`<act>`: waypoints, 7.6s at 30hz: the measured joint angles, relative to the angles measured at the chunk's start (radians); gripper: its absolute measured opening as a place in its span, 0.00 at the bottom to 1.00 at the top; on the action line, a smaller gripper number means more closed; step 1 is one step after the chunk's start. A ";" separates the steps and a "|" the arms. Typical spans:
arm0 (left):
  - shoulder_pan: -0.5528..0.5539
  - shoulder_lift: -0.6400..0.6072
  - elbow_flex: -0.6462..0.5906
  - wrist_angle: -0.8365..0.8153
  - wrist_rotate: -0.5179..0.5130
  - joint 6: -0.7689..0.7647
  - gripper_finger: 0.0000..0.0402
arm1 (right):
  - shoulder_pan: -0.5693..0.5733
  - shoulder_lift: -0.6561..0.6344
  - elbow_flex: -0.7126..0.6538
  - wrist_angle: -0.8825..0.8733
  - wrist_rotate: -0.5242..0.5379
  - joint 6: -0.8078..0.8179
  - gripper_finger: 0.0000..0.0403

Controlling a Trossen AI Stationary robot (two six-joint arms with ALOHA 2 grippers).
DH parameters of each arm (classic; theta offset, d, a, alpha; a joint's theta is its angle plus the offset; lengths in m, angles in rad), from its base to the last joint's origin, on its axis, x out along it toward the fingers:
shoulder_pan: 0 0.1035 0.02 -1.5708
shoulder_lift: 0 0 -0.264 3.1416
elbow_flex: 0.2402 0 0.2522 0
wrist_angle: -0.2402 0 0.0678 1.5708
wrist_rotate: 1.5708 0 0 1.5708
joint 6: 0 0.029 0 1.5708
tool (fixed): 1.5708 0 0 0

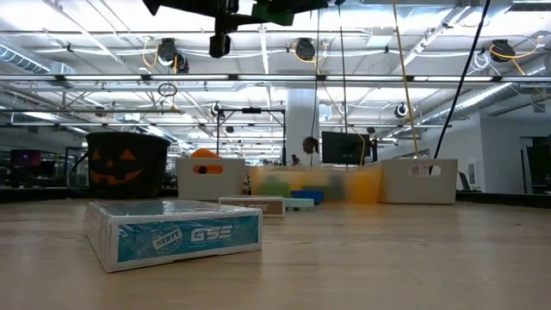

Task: Pick & Place Toys
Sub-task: Put the dark green game piece into the orange bin, then put the brown deck of cards into the right gray bin

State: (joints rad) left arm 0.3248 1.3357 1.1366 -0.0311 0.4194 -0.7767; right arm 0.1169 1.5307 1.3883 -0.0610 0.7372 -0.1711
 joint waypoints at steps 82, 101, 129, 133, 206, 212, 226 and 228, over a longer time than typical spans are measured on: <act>0.196 -0.002 0.000 0.302 0.296 0.015 0.68 | -0.647 0.320 0.001 -0.309 -0.687 0.278 0.31; 0.196 0.000 0.000 0.283 0.288 0.044 0.68 | -0.685 0.394 0.002 -0.294 -0.715 0.317 0.34; 0.196 0.000 0.000 0.267 0.289 0.040 0.68 | -0.687 0.034 0.000 0.105 -0.797 0.561 0.61; 0.189 0.000 0.000 0.267 0.289 0.035 0.68 | -0.687 -0.022 -0.073 0.464 -0.974 0.738 0.62; -0.846 0.128 0.000 0.053 -0.950 -0.153 0.68 | 0.330 -0.317 -0.449 0.184 -0.523 0.751 0.59; -0.830 0.237 0.000 0.064 -0.936 -0.298 0.68 | 0.352 -0.317 -0.449 -0.002 -0.473 0.754 0.59; -0.747 0.280 0.000 -0.058 -0.905 -0.379 0.68 | 0.341 -0.317 -0.450 -0.131 -0.398 0.726 0.59; -0.709 0.281 0.000 -0.100 -0.873 -0.418 0.68 | 0.341 -0.317 -0.450 -0.131 -0.398 0.738 0.59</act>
State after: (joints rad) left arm -0.3843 1.6169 1.1366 -0.1314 -0.4540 -1.1949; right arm 0.4580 1.2137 0.9382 -0.1925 0.3389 0.5665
